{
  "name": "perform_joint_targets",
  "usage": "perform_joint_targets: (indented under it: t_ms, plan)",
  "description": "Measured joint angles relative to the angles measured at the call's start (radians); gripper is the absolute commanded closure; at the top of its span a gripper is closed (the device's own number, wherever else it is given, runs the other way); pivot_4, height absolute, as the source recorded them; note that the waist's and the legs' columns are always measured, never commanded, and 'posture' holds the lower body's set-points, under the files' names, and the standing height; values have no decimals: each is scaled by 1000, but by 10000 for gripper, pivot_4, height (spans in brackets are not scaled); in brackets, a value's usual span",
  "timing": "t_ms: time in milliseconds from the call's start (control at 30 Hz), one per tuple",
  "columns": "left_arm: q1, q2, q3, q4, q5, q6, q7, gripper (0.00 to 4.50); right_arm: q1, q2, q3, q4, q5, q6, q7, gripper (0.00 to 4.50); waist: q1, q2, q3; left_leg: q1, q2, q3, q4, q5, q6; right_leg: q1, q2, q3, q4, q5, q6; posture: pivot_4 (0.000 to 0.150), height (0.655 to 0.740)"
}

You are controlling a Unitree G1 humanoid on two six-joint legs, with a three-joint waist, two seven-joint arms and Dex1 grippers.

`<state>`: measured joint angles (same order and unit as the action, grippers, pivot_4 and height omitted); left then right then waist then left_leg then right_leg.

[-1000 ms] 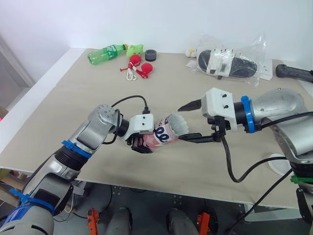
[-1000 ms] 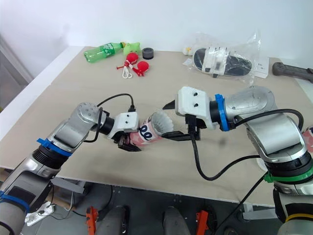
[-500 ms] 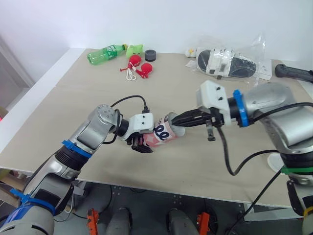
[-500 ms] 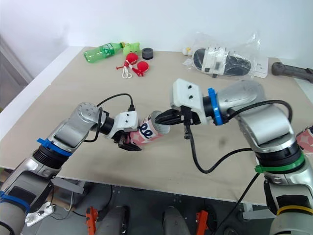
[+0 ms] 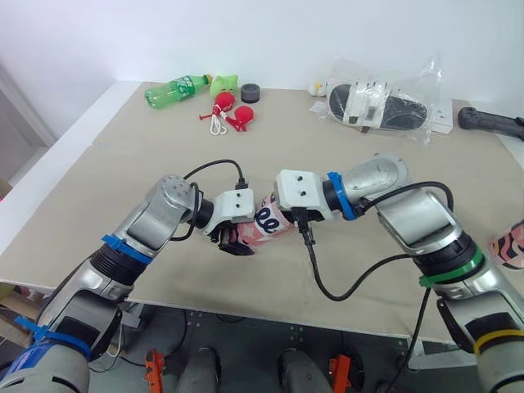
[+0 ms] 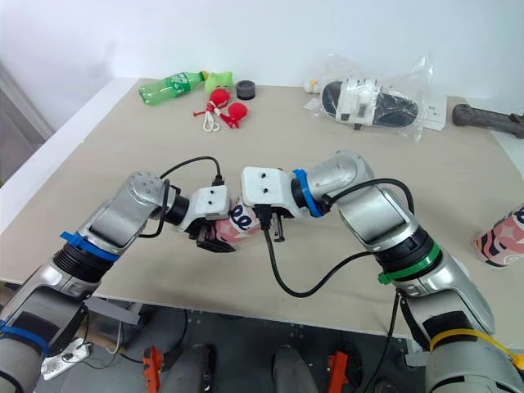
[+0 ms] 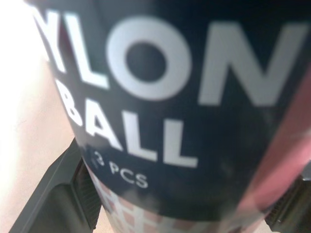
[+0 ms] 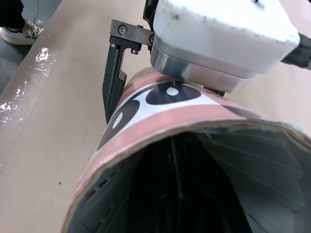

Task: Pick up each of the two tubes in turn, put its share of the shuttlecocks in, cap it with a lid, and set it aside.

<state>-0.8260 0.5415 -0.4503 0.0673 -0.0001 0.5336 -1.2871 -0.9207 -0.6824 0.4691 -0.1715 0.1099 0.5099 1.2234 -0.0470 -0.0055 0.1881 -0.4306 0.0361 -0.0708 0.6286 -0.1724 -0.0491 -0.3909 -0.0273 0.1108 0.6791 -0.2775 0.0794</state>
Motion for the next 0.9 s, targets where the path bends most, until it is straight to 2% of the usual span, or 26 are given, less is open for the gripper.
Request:
perform_joint_targets:
  t_ms: [167, 333, 533, 633, 800, 900]
  plan:
    - [7, 0, 7, -1, 0, 14, 11, 8510, -10, 22, 2, 19, -29, -15, 19, 44764, -1, 0, 0, 2, 2, 0, 0, 1, 0, 1, 2, 0, 1, 1, -2, 1500, 7400]
    - [14, -3, 11, -14, -1, 15, 15, 8510, 0, -1, -68, 11, 41, 39, 51, 44764, 3, 0, 0, 0, 1, 0, 0, 2, -1, 0, 1, 0, 1, 1, -1, 1500, 7400]
    - [28, -12, 22, -27, -3, 15, 26, 8510, 47, -118, -311, -70, 242, 151, 89, 44764, 12, -1, 1, -1, -1, 0, -1, 2, -1, 0, -1, 0, 0, 0, -2, 1500, 7400]
    - [34, -14, 27, -28, -3, 15, 35, 8510, 56, -157, -381, -90, 319, 194, 101, 44764, 12, -1, 1, -1, -1, 0, -1, 2, -1, 0, -1, 0, 0, 0, 0, 1500, 7400]
    - [50, -36, 47, -27, -12, 10, 58, 8510, 76, -231, -430, -90, 375, 204, 122, 44764, 13, -1, 1, -1, -2, 0, 0, 2, -1, 0, -2, 0, 0, 0, 0, 1500, 7400]
    - [75, -94, 66, -23, -39, -17, 103, 8510, 98, -361, -430, 1, 333, 140, 175, 44764, 18, -3, 2, -4, -4, 0, 0, 2, -1, -1, -5, 0, -2, -1, 2, 1500, 7400]
